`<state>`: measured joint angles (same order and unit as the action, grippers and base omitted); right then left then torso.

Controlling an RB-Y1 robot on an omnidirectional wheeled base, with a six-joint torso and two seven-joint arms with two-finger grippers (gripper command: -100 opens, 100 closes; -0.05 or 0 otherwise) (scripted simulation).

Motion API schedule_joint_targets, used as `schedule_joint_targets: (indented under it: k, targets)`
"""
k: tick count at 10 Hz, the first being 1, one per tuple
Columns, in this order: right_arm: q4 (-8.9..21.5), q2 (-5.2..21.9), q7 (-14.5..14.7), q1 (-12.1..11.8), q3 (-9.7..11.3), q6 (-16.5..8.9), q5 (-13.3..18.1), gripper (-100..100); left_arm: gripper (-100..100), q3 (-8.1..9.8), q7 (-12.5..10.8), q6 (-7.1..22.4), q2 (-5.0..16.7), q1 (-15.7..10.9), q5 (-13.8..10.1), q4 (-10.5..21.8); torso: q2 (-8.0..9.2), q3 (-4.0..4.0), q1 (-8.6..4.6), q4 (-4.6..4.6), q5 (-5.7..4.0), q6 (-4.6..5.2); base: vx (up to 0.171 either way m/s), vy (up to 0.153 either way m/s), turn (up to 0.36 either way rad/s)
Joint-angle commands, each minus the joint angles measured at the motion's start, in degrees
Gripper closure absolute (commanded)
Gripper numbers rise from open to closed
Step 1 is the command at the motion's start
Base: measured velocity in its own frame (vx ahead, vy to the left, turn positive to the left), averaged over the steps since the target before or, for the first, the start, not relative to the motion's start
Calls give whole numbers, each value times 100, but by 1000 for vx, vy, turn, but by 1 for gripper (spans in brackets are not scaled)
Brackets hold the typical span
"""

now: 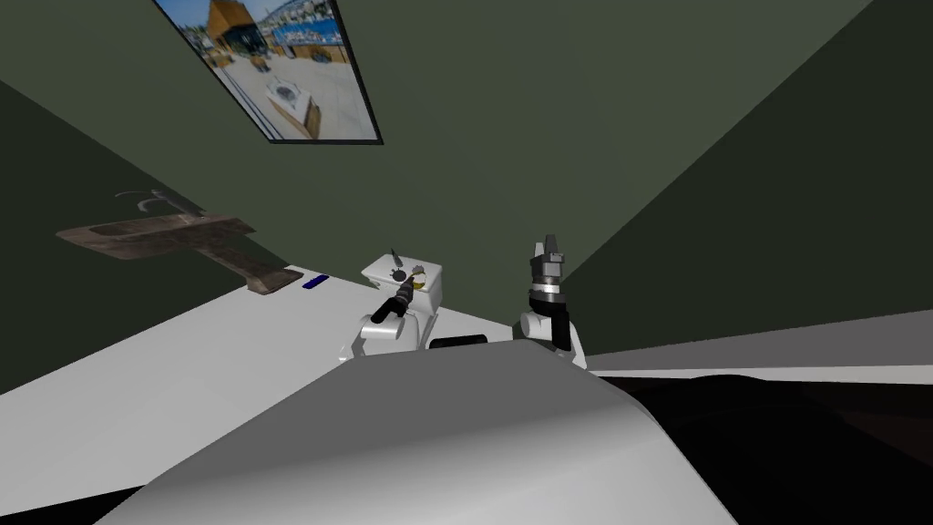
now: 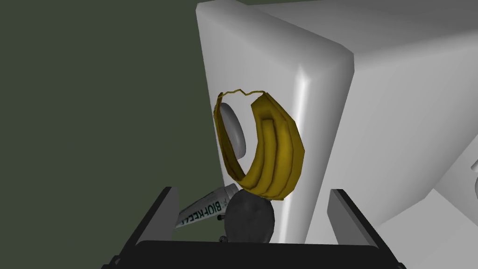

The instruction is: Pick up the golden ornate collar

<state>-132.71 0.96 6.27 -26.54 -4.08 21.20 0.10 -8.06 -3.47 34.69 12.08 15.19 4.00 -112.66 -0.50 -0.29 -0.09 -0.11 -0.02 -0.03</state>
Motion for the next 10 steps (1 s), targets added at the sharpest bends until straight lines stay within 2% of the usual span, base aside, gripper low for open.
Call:
schedule_joint_targets:
  k: [1, 2, 3, 4, 5, 6, 7, 10]
  targets:
    - [0, 0, 0, 0, 0, 0, 0, 0, -100, -42, 72, 193, 38, 21, -32, 139, 0, 0, 0, 0, 0, 0, 160, -37, -50]
    - [0, 0, 0, 0, 0, 0, 0, 0, -100, -25, 43, 110, 13, -11, -10, 111, -10, -5, -3, -2, -1, 0, 76, -17, -5]
    - [0, 0, 0, 0, 0, 0, 0, 0, 0, -28, 52, 133, 14, -12, -11, 125, 12, 5, 3, 1, 0, -1, 13, -3, 3]
    - [0, 0, 0, 1, 0, 0, 0, 0, -100, 0, 56, 8, -12, -84, -5, 302, 34, 19, 7, 7, 1, -1, 37, -6, -11]
    - [0, 0, 0, 1, 0, 0, 0, 0, -100, 13, 59, -54, -25, -120, -3, 391, 33, 19, 8, 7, 1, -1, 62, -3, -12]
    - [0, 0, 0, 1, 0, 0, 0, 0, -100, 7, 56, 4, -3, -88, -18, 313, 27, 16, 9, 6, 2, -1, 29, 0, -2]
    - [0, 0, 0, 1, 0, 0, 0, 0, 100, 8, 57, -11, -4, -92, -17, 323, 36, 20, 10, 7, 2, -1, 0, 0, 12]
    - [0, 0, 0, 2, 0, 0, 0, 0, 100, 5, 62, 4, 0, -73, -16, 335, 37, 26, 6, 18, 0, 6, -2, 0, 3]
